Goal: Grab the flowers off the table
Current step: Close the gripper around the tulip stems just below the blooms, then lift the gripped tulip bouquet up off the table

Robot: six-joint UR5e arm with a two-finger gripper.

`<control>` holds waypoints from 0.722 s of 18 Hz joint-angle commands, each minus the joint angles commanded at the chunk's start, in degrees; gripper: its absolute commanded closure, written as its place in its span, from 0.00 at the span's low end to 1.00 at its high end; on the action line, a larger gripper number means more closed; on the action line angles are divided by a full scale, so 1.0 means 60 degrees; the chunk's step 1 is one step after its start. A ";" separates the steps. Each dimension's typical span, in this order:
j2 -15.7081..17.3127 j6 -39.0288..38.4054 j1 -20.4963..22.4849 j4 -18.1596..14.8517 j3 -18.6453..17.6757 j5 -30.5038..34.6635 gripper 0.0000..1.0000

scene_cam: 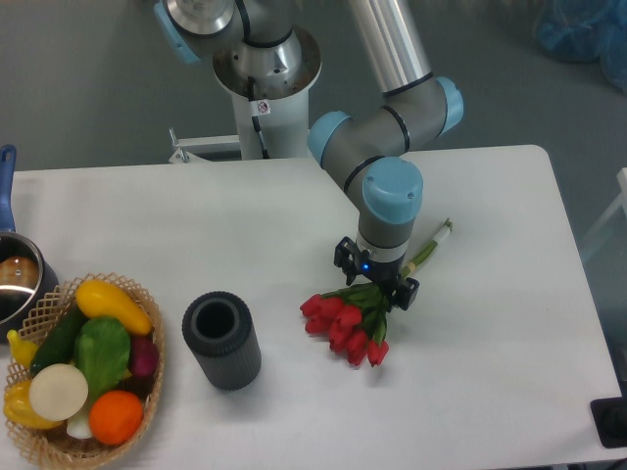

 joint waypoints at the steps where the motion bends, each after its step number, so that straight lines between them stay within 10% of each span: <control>1: 0.0044 -0.0087 0.0015 0.0000 0.0000 0.0000 0.87; 13: 0.0864 -0.0762 0.0452 -0.0263 0.0658 0.0146 1.00</control>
